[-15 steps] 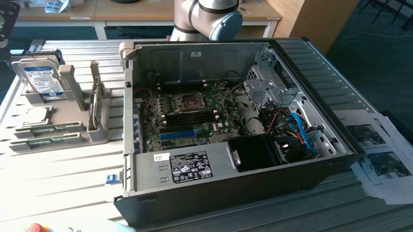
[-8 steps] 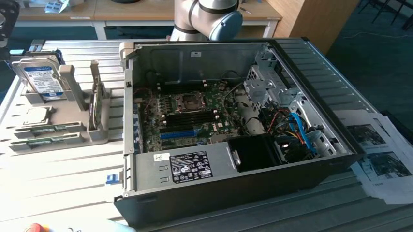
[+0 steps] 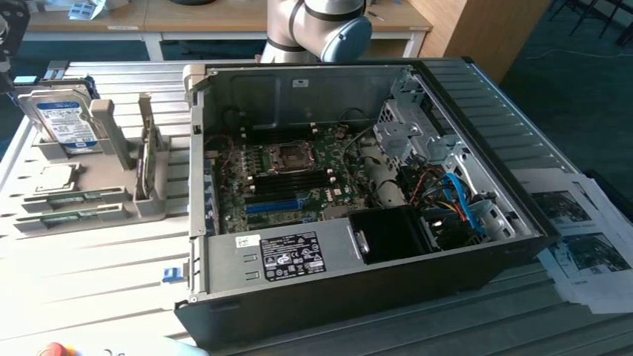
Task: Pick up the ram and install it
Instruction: 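Pick up the ram and move it above insertion slot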
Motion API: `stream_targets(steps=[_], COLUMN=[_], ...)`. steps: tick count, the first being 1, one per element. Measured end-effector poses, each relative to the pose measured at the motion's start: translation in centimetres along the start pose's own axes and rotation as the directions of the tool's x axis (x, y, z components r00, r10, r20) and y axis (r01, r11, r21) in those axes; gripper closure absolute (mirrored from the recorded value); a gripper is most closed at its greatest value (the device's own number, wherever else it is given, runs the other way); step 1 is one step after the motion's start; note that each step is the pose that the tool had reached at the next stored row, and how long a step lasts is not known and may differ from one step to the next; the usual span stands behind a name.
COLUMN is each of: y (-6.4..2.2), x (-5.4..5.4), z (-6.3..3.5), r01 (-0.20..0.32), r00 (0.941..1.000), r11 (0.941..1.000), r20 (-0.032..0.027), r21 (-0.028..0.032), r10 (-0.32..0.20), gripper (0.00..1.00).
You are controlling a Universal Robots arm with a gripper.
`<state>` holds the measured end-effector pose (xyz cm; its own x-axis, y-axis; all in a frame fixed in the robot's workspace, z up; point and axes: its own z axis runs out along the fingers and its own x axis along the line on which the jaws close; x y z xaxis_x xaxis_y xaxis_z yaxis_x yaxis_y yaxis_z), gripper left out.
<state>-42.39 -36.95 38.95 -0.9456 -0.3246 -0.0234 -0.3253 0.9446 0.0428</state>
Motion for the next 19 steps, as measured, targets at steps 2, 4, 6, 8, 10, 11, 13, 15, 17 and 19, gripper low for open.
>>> stream_targets(steps=[2, 4, 6, 8, 10, 11, 13, 15, 17, 19], y=[0.0, 0.0, 0.0, 0.0, 0.0, 0.0, 0.0, 0.0, 0.0, 0.0], x=[0.0, 0.0, 0.0, 0.0, 0.0, 0.0, 0.0, 0.0, 0.0, 0.0], z=[0.0, 0.01, 0.0, 0.01, 0.01, 0.01, 0.01, 0.01, 0.01, 0.01], r01=[0.036, 0.073, 0.109, 0.144, 0.179, 0.198, 0.233, 0.267, 0.302, 0.335], r00=[0.9994, 0.9973, 0.9941, 0.9896, 0.9838, 0.9802, 0.9725, 0.9637, 0.9531, 0.9419], r11=[0.9994, 0.9974, 0.9941, 0.9896, 0.9838, 0.9802, 0.9726, 0.9637, 0.9532, 0.942], r20=[-0.0014, -0.0029, -0.0045, -0.0059, -0.0073, -0.008, -0.0093, -0.0105, -0.0118, -0.0129], r21=[-0.0009, -0.0019, -0.0028, -0.0038, -0.005, -0.0055, -0.0066, -0.0079, -0.0091, -0.0104], r10=[-0.036, -0.073, -0.109, -0.144, -0.179, -0.198, -0.233, -0.267, -0.302, -0.336], gripper=[0.9, 0.9, 0.9, 0.9, 0.9, 0.9, 0.9, 0.9, 0.9, 0.9])
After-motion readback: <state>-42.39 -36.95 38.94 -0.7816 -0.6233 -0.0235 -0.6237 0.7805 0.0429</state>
